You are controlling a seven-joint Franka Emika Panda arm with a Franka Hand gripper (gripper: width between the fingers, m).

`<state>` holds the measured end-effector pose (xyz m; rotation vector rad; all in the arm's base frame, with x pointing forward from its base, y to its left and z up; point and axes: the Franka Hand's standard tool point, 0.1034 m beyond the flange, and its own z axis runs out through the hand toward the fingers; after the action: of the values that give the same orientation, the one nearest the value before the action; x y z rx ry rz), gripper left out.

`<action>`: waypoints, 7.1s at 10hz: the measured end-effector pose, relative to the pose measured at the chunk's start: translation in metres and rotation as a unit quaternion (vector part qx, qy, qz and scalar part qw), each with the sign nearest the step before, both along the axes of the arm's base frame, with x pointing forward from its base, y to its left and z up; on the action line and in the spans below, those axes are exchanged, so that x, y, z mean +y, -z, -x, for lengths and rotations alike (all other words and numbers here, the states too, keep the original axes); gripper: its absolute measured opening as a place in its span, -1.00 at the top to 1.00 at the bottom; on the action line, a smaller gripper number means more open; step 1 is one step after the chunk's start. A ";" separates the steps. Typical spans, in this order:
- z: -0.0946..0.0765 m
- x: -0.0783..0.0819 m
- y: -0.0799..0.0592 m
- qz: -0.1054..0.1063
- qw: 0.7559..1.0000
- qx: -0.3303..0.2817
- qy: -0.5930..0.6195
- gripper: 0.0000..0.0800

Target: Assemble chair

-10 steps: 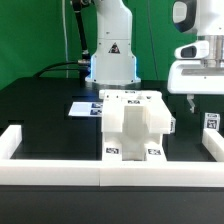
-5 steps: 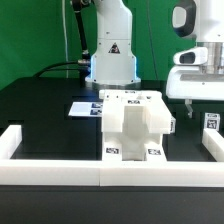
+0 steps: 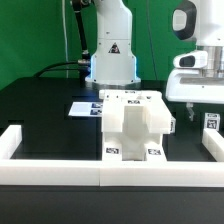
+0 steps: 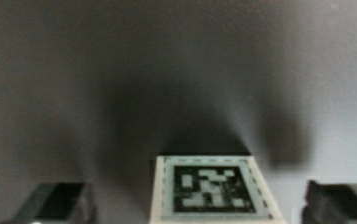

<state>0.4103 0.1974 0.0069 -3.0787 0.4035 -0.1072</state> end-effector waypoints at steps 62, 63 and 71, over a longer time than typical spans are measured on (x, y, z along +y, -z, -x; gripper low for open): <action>-0.157 -0.159 -0.111 0.012 0.983 -0.009 -0.181 0.28; -0.157 -0.159 -0.111 0.012 0.983 -0.010 -0.181 0.28; -0.158 -0.159 -0.111 0.012 0.983 -0.010 -0.181 0.28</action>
Offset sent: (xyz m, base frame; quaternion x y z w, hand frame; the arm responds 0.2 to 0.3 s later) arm -0.0012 -0.0041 0.0002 0.0037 0.0029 -0.0044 1.0000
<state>0.5680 0.0380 0.1177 -3.1100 -0.1616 -0.1314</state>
